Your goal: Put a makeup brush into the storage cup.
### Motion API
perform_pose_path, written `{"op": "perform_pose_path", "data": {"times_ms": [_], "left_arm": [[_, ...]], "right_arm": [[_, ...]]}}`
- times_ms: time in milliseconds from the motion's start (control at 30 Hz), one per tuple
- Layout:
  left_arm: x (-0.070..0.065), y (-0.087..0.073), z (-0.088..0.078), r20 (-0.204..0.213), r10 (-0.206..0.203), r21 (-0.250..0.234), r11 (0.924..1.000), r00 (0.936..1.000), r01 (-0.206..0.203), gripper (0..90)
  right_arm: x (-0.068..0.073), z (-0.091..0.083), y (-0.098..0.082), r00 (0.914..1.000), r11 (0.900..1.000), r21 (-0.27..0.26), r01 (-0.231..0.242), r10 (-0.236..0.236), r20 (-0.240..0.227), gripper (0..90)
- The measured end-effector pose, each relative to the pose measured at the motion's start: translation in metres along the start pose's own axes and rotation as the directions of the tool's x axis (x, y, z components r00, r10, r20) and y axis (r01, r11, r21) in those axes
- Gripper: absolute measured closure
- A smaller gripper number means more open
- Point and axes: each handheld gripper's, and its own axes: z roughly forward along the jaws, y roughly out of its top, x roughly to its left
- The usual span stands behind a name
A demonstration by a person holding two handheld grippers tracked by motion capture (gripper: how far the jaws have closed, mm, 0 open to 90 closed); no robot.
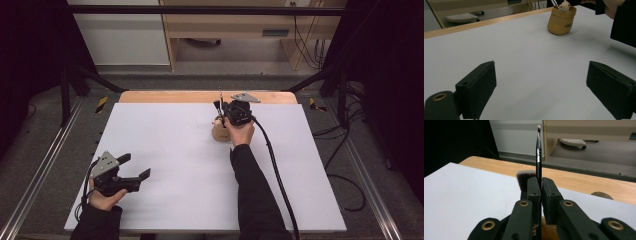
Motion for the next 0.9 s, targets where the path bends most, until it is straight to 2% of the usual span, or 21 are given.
{"op": "perform_pose_path", "data": {"times_ms": [267,900], "left_arm": [[-0.0009,0.0002,0.0004,0.001,0.003,0.002,1.0000,1.0000,-0.003,8.6],[-0.0026,0.0006,0.0012,0.005,0.006,0.001,1.0000,1.0000,-0.006,8.5]], "right_arm": [[0.0026,0.0007,-0.0029,1.0000,1.000,0.017,0.001,-0.001,0.001,85.7],[0.0022,0.0016,-0.0081,0.9998,0.995,0.100,0.012,-0.014,0.015,85.4]]}}
